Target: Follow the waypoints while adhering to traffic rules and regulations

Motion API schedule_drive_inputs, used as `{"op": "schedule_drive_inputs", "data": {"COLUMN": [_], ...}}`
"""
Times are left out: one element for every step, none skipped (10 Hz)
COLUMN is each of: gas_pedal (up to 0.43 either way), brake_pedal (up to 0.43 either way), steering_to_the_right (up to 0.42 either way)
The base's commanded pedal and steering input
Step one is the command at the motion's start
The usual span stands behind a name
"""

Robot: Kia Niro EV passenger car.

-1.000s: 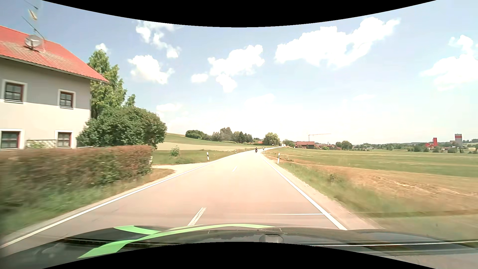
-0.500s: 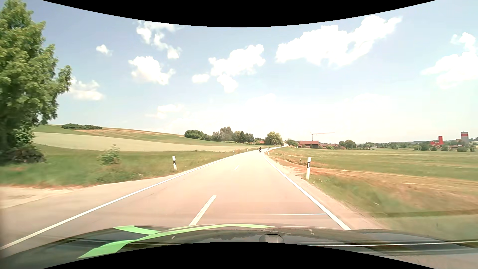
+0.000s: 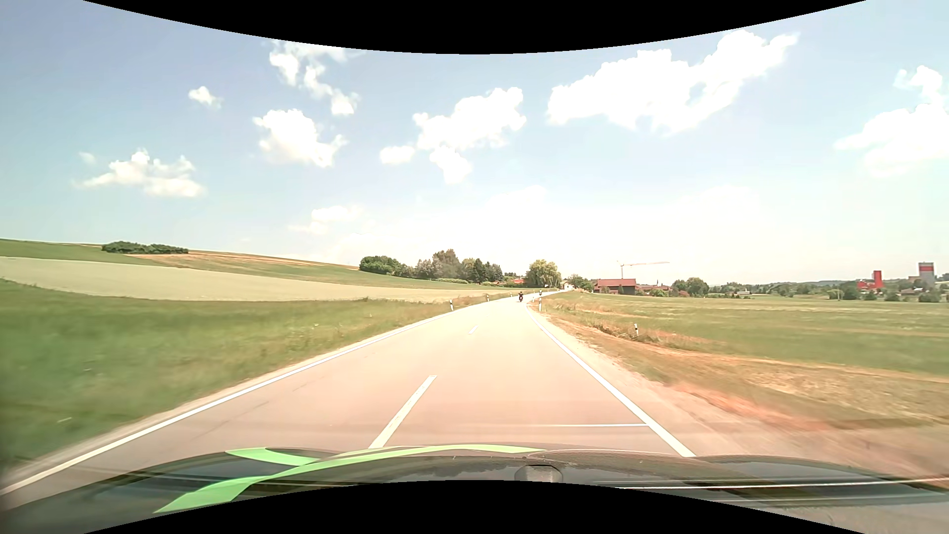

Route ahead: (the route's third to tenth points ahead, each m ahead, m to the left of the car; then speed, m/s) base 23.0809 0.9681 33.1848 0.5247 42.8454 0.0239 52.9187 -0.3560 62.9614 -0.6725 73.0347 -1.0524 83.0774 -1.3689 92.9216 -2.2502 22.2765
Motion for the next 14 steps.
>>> {"op": "schedule_drive_inputs", "data": {"gas_pedal": [0.331, 0.331, 0.331, 0.331, 0.319, 0.319, 0.299, 0.280, 0.260, 0.248, 0.240, 0.228, 0.228, 0.240], "brake_pedal": [0.000, 0.000, 0.000, 0.000, 0.000, 0.000, 0.000, 0.000, 0.000, 0.000, 0.000, 0.000, 0.000, 0.000], "steering_to_the_right": [0.003, 0.003, 0.003, 0.003, 0.004, 0.004, 0.004, 0.004, 0.004, 0.003, 0.003, 0.003, 0.001, 0.001]}}
